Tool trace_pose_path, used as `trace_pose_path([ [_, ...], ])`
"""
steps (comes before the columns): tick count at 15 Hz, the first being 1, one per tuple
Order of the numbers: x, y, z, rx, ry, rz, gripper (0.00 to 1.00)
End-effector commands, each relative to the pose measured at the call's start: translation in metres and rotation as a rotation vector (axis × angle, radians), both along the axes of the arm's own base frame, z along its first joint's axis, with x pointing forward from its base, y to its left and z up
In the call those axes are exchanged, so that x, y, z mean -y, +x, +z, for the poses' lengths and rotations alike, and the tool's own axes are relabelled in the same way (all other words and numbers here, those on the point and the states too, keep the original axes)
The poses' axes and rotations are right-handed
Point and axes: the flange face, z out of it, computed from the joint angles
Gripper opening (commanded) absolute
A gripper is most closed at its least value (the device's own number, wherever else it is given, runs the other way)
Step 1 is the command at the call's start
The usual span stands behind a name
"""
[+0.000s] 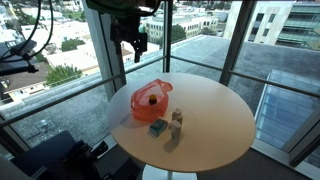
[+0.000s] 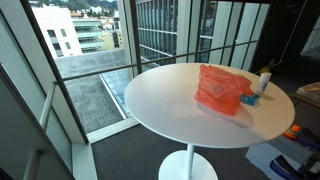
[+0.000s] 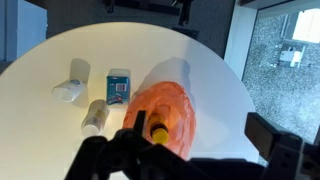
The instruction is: Remove the bottle with a yellow label from the plastic bag and put it on the table.
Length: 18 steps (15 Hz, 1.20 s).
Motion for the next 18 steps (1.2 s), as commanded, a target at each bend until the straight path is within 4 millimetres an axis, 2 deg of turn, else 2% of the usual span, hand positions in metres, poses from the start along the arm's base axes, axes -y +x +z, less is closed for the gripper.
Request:
trace_pose_path([
  [1,0.001,0.01,-0.019,0.039,-0.038,-0.07,1.0],
  [3,0.002,0.014,-0.029,0.051,-0.057,-0.1,1.0],
  [4,0.0,0.011,-0.025,0.034,-0.026,-0.065,1.0],
  [8,0.001,0.016,-0.033,0.041,-0.056,-0.084,1.0],
  [14,0.01,0.042,-0.064,0.111,-0.09,-0.148,1.0],
  [18,0.007,0.06,-0.092,0.16,-0.091,-0.167,1.0],
])
